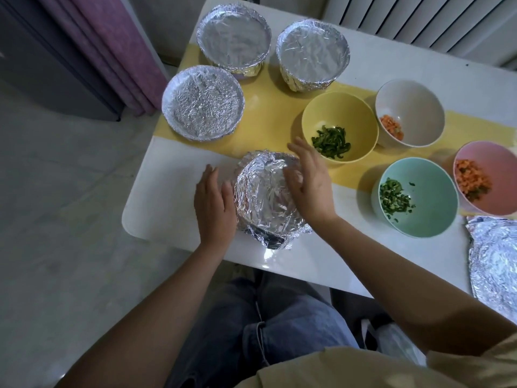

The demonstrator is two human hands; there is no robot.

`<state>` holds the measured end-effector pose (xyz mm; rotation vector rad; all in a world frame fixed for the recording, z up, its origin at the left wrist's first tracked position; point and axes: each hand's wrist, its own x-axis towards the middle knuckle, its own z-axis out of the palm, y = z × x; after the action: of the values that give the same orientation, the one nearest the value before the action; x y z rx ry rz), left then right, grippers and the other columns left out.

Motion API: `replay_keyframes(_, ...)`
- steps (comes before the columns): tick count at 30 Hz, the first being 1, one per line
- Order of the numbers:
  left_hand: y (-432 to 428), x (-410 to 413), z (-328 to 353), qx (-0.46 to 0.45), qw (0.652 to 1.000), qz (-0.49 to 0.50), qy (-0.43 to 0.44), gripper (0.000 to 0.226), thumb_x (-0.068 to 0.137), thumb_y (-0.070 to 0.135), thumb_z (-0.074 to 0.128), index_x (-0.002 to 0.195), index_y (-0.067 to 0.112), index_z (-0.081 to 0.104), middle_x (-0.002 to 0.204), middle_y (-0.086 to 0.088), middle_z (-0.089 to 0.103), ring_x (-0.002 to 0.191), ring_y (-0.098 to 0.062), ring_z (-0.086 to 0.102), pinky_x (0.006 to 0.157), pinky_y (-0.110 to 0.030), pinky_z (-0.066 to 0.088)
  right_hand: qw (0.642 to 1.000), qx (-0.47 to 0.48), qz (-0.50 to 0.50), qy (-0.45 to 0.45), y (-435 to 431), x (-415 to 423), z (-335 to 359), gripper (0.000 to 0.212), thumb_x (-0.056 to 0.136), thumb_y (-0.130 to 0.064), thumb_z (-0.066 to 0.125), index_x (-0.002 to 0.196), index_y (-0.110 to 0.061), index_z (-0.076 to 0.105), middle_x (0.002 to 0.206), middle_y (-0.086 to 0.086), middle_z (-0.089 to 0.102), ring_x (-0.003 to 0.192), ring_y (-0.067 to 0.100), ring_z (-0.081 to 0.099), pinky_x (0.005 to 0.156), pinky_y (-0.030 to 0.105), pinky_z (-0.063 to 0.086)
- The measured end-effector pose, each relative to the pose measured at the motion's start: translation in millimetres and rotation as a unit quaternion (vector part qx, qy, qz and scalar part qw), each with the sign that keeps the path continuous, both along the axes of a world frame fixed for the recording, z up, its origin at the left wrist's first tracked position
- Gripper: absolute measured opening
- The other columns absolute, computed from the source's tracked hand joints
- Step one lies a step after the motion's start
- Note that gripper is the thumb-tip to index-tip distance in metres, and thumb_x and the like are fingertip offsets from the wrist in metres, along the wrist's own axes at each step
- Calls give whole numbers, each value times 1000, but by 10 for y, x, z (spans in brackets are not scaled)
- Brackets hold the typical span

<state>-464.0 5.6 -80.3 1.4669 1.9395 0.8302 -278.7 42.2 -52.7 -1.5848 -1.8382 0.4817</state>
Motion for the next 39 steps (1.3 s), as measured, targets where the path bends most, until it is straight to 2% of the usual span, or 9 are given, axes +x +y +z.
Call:
replay_keyframes(5,-192,45,-6,40,999,-5,-9,59,100,37,26,147,1,36,156,-14,33,145,-27,28,118,-45,26,972,49,220,-68,-450,-254,-86,50,94,-18,60,138,3,48,147,19,44,138,31,41,110,50,34)
replay_keyframes(11,-279,241,-118,0,997,-78,-14,58,103,29,26,153,3,17,162,-11,15,150,-23,13,123,-37,7,972,-13,93,-216,-673,-13,-278,74,98,-53,36,151,-3,26,160,16,16,149,30,9,118,56,13)
replay_keyframes(19,-291,277,-179,-49,982,-39,-177,59,101,39,28,155,19,16,153,-6,39,132,-20,49,107,-36,44,956,-25,109,-272,-665,53,-361,87,89,-68,38,151,-8,30,158,22,17,148,38,10,115,63,12)
replay_keyframes(22,-270,224,-157,-78,981,-40,-176,63,98,46,26,155,20,17,156,-4,35,138,-17,42,113,-33,35,960,-24,102,-261,-672,53,-327,86,89,-70,40,149,-9,35,157,19,24,148,34,14,115,62,12)
replay_keyframes(24,-266,143,-111,-82,988,-34,-122,67,97,47,23,155,13,22,159,-5,28,145,-17,30,117,-28,24,968,5,118,-221,-683,44,-243,82,87,-68,48,141,-6,47,148,16,41,142,32,30,114,58,20)
replay_keyframes(27,-281,17,22,-38,998,9,-40,56,99,38,28,141,6,44,144,-11,46,131,-23,43,106,-32,35,961,76,205,-169,-685,-73,-133,52,84,-50,67,112,-6,64,111,11,62,103,28,55,86,42,42)
replay_keyframes(30,-297,-85,74,36,999,3,28,26,96,20,44,111,4,59,111,-12,58,98,-26,57,78,-35,47,957,61,221,-177,-648,-238,-162,32,76,-32,78,94,-8,65,87,8,61,75,28,57,62,35,43)
replay_keyframes(35,-386,-47,186,-28,999,-13,25,13,96,21,55,91,10,60,83,-3,66,72,-18,58,60,-21,36,970,38,173,-167,-631,-315,-225,14,72,-17,73,76,-10,63,72,5,57,62,26,59,42,30,44)
replay_keyframes(39,-372,107,257,-105,993,44,16,26,94,36,58,96,10,62,89,0,68,77,-15,56,70,-25,38,974,40,168,-148,-623,-366,-220,6,72,-11,65,66,-10,63,66,3,55,57,25,58,39,27,41)
